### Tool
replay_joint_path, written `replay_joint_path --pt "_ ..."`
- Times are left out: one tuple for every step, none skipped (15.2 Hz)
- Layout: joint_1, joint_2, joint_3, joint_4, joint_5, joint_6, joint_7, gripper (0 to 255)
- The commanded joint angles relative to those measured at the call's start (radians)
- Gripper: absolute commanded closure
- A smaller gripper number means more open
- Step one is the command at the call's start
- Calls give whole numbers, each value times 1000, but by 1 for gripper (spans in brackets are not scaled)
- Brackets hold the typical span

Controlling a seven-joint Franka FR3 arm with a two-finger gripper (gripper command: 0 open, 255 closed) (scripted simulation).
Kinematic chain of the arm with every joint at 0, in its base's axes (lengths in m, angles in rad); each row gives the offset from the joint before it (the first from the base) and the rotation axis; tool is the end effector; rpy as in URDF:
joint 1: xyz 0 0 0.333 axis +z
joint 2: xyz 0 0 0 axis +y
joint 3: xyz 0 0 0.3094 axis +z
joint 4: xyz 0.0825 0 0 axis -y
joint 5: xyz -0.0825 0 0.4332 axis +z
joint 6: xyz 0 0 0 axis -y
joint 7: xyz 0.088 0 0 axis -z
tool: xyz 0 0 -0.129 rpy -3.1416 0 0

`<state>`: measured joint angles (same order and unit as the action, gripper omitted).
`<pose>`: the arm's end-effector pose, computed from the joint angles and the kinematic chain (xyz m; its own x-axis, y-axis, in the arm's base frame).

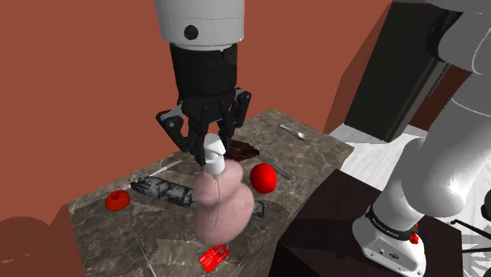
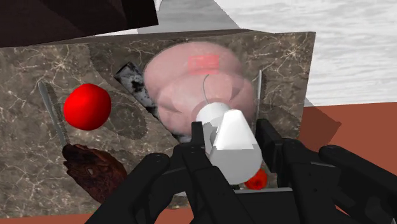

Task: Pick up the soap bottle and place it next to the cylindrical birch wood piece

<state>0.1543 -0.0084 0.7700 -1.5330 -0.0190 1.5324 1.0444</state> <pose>0.3612 0.4772 0.6158 0.9924 -0.1205 0.0242 -0.1207 -0.9927 0.0078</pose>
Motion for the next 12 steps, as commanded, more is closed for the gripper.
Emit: replay_joint_path --pt "34 91 36 63 -66 1 70 255" --pt "61 141 48 99 -103 -3 104 255" --pt "90 191 59 138 -141 -9 138 255" --pt "124 241 64 179 -179 -17 169 255" --pt "162 291 66 224 -216 -27 197 255" --pt "203 341 63 273 -252 -40 222 255" --pt "248 391 57 326 -286 -55 243 255" --pt "295 442 49 385 -321 -72 262 255" --pt "289 434 46 361 -314 -54 261 255" --pt "280 428 47 337 -309 -36 262 255" --pt "272 422 48 315 -305 -19 262 255" --pt "265 416 49 293 -301 -3 262 255"
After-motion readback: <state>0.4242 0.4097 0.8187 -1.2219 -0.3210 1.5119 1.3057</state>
